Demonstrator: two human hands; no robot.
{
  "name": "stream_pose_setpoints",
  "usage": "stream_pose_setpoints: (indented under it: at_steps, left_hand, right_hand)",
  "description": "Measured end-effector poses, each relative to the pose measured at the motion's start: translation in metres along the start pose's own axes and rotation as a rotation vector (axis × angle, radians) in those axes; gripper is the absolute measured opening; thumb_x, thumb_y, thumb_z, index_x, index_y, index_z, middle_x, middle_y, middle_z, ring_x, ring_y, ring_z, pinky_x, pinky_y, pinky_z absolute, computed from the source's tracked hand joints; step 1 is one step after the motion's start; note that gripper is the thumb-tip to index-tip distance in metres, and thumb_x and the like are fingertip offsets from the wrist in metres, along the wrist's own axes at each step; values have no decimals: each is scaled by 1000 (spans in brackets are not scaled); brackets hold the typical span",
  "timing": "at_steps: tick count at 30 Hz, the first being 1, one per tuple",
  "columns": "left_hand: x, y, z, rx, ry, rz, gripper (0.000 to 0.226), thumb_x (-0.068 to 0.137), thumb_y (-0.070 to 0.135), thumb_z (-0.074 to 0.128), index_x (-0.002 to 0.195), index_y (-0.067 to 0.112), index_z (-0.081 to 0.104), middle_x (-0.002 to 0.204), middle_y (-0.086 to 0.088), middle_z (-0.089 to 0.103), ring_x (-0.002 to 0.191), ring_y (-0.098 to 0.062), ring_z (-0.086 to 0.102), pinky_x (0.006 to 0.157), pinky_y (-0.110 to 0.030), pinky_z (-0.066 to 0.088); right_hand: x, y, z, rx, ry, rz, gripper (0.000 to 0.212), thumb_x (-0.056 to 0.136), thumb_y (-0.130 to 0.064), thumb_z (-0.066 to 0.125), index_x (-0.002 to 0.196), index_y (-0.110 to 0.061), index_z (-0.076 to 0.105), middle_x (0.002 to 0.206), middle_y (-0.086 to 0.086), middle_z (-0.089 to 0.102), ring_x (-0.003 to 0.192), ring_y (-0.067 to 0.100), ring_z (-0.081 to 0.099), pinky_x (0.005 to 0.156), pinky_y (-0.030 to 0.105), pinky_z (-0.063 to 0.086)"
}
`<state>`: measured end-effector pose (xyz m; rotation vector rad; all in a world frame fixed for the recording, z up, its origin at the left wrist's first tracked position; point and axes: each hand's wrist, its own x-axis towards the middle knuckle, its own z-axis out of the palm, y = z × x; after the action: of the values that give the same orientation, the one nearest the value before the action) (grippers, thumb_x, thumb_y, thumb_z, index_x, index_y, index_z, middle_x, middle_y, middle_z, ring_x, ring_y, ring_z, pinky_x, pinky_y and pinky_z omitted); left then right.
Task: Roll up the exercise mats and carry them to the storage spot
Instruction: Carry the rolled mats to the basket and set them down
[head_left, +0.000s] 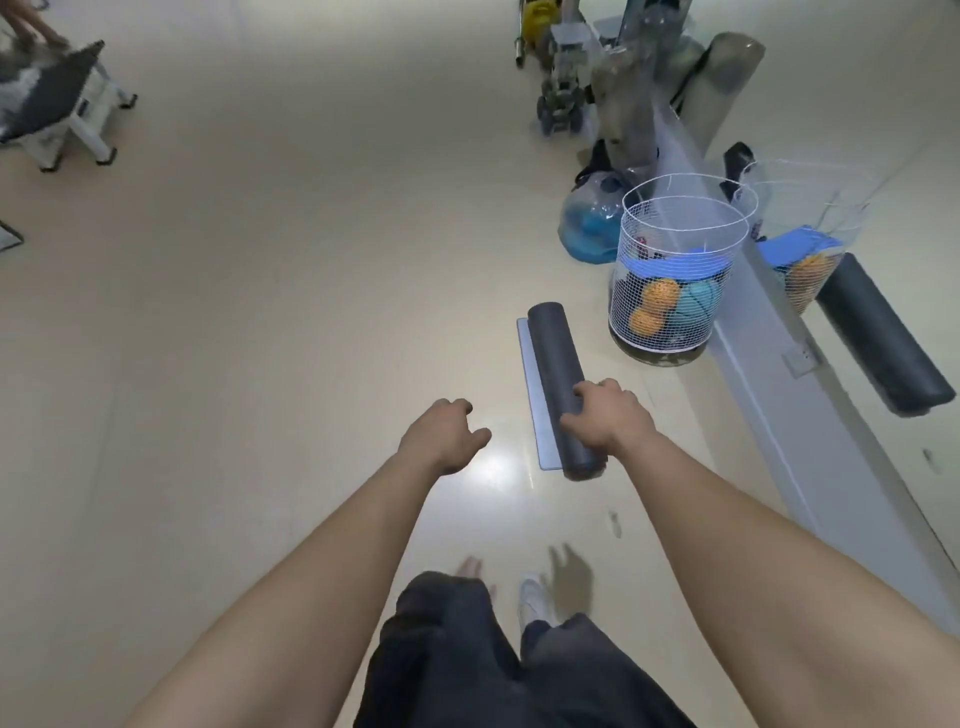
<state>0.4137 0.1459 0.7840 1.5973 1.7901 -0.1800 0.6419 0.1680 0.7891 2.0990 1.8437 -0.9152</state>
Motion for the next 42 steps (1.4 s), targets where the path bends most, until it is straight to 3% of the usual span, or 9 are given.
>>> stream_pose_setpoints:
  at_steps: [7,12,21,29,32,35,38,40,42]
  left_hand:
    - [201,28,-74,259,-103,208,51,102,33,51,149,17,43,145,-7,45,122,-26,55,96,-36,47]
    - [332,58,-81,484,-286,390,50,102,36,51,148,18,45,144,-5,45,122,-26,56,96,-35,46]
    - [557,107,36,726,-484,529,52,101,41,52,147,17,46,147,-4,46,127,-26,53,101,-36,45]
    - [808,114,241,996,-292,1025,53,101,51,48,140,15,46,141,-11,49,131,-33,40,104,-44,39]
    - [889,122,311,968,-202,1190,66,101,59,42,151,16,39,152,-11,44,142,-34,35,114,-47,32]
    - [937,112,349,976,-251,1174,86,93,72,47,157,18,27,159,-7,38,148,-32,28,122,-54,16]
    - [944,66,344,974,-191,1232,99,79,77,61,153,18,33,153,-9,39,140,-38,32,120,-58,19]
    - [937,33,331,916,-104,1295,104,71,74,72,150,15,38,148,-12,41,132,-41,37,114,-60,26]
    - [927,15,325,889,-77,1294,105,69,71,75,149,13,40,147,-14,42,129,-41,39,111,-62,30]
  right_hand:
    - [145,-12,-26,231,39,204,52,93,-28,50,145,-26,48,141,8,46,124,36,48,100,44,47]
    - [224,-7,8,429,37,450,52,92,-31,51,145,-28,48,145,2,48,127,31,49,101,42,46]
    - [388,37,140,764,-63,729,61,91,-18,45,151,-24,39,144,8,44,127,37,47,107,53,43]
    - [607,156,327,683,129,951,58,104,-43,41,156,-20,33,159,12,30,138,38,37,107,51,39]
    - [670,198,384,637,207,1030,61,107,-50,26,161,-24,20,169,11,15,151,37,22,120,55,24]
    - [707,191,436,616,256,1100,63,106,-54,15,163,-26,10,170,8,11,156,32,8,125,57,5]
    - [708,138,462,420,420,1194,65,104,-54,32,159,-21,23,165,14,23,152,36,17,120,59,14]
    - [697,119,458,460,523,1194,70,94,-58,53,151,-21,34,157,15,32,144,39,25,116,56,20]
    - [684,125,446,506,487,1149,86,83,-69,59,152,-27,29,155,14,31,143,38,23,117,54,17]
